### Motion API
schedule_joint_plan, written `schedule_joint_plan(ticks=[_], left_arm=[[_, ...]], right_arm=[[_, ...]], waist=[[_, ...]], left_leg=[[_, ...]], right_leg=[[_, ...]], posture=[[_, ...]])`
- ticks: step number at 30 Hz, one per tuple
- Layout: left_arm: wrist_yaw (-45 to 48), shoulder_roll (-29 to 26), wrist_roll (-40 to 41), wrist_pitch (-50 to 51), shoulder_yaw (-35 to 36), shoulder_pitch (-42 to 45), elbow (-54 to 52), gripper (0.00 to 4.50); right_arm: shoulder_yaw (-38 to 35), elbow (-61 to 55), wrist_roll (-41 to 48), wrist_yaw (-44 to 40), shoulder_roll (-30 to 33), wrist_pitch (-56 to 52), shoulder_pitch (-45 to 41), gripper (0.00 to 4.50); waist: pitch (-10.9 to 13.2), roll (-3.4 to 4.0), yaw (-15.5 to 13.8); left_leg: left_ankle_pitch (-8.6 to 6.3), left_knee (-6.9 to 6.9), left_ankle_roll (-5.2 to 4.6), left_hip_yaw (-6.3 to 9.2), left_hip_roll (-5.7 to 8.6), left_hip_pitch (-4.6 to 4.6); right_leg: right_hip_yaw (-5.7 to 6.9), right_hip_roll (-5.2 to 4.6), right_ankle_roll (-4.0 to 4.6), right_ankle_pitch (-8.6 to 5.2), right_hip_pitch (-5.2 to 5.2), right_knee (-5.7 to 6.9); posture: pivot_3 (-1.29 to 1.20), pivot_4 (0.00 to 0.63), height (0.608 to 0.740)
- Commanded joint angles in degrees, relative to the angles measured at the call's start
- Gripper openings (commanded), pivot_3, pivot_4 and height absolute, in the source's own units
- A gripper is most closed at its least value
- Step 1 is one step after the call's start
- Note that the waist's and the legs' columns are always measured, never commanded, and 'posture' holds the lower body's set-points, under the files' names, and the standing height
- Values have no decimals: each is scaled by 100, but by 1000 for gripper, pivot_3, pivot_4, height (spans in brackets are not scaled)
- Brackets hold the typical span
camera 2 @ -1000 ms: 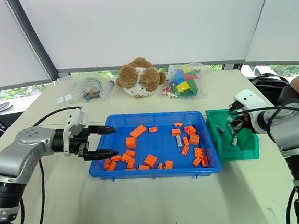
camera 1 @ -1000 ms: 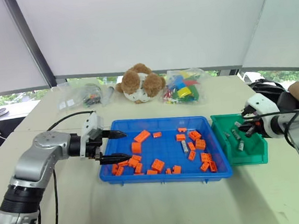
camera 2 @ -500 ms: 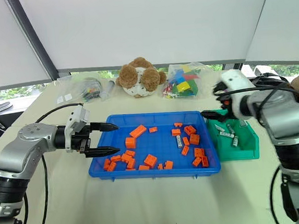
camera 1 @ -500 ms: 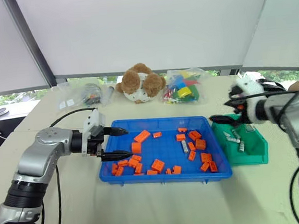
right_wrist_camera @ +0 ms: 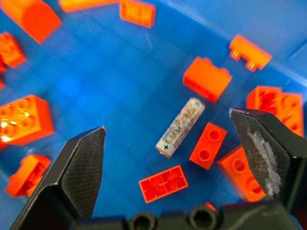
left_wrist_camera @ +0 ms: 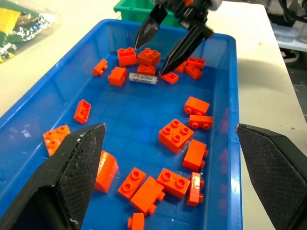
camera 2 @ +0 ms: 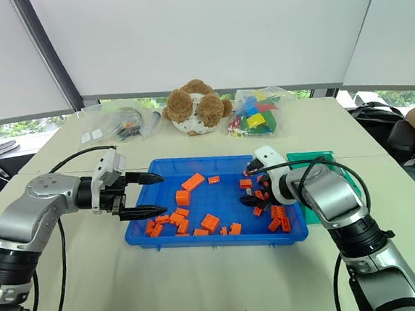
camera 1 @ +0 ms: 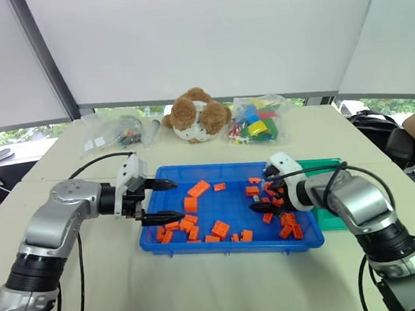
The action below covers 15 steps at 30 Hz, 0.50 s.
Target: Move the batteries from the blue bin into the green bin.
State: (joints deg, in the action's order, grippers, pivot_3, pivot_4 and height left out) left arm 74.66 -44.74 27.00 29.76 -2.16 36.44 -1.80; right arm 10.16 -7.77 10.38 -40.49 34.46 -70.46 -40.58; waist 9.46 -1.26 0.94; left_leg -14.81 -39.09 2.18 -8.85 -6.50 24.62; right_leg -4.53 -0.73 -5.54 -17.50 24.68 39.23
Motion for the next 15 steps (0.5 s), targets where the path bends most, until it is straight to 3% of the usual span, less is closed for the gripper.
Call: schedule_joint_plan(ticks=[1,15], left_arm=[[-26,-72,59,-19,115,-16,-204,4500],[-103,-61,83,27,123,-46,-293,4500]], right_arm=[[-28,115,60,73,-48,215,-90,4464],[396,1030,-40,83,-318,868,-314,4464]], waist=[[0,0,-4],[0,0,4]], left_leg=[[0,0,0,0,0,0],[0,0,0,0,0,0]], right_leg=[[0,0,0,0,0,0],[0,0,0,0,0,0]], posture=[[0,150,727],[0,150,727]])
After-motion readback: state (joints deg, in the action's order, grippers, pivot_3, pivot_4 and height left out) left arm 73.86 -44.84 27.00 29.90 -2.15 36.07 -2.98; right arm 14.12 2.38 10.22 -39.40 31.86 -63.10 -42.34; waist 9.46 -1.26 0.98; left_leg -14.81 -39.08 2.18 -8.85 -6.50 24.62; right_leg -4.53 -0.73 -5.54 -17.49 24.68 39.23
